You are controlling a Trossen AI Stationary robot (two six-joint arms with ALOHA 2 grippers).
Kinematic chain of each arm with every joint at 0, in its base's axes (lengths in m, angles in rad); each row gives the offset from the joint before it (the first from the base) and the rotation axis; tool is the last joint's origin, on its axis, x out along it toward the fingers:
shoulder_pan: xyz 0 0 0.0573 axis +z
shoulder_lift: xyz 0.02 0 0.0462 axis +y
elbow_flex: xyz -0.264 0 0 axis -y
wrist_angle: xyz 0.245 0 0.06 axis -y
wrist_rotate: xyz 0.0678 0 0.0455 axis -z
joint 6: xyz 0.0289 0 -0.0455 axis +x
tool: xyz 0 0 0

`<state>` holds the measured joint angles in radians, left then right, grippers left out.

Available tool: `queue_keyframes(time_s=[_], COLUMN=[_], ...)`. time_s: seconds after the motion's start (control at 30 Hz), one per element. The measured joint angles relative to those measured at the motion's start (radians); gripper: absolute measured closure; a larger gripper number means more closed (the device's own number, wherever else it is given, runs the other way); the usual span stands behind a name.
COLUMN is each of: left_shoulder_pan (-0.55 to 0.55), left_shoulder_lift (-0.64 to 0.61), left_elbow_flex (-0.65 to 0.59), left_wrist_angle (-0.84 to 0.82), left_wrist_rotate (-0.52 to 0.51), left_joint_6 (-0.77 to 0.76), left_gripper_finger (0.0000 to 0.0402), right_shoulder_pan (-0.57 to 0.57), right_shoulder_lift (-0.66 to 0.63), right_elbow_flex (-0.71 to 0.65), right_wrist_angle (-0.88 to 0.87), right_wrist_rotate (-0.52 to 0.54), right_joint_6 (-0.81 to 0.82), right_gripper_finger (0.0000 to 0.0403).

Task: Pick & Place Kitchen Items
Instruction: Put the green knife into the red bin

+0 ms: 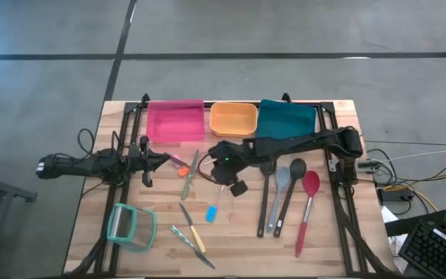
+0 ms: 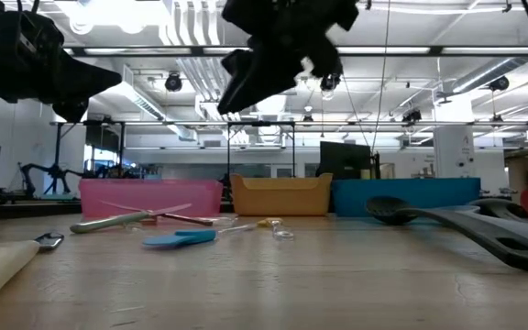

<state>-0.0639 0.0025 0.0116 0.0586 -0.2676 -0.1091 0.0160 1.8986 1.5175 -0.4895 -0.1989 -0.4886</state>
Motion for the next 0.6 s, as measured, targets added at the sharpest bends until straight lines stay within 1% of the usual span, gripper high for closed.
queue_keyframes(time_s=[0.07, 0.23, 0.33, 0.5, 0.6], left_shoulder_pan=[0.0, 0.0, 0.0, 0.0, 0.0], left_shoulder_lift=[0.0, 0.0, 0.0, 0.001, 0.001], left_elbow_flex=[0.0, 0.0, 0.0, 0.0, 0.0], left_wrist_angle=[0.0, 0.0, 0.001, 0.001, 0.001], left_wrist_rotate=[0.0, 0.0, 0.0, -0.004, -0.004], left_joint_6=[0.0, 0.0, 0.001, 0.011, -0.075], left_gripper_finger=[0.0388, 0.0388, 0.039, 0.039, 0.0389], right_shoulder_pan=[0.008, 0.027, 0.039, 0.065, 0.081], right_shoulder_lift=[-0.052, -0.224, -0.356, -0.644, -0.833], right_elbow_flex=[-0.038, -0.208, -0.35, -0.594, -0.73], right_wrist_angle=[-0.009, 0.018, 0.082, 0.205, 0.291], right_wrist_rotate=[0.009, 0.1, 0.188, 0.334, 0.381], right_joint_6=[0.05, 0.212, 0.296, 0.39, 0.426], right_gripper_finger=[0.0297, 0.038, 0.0388, 0.0394, 0.0394])
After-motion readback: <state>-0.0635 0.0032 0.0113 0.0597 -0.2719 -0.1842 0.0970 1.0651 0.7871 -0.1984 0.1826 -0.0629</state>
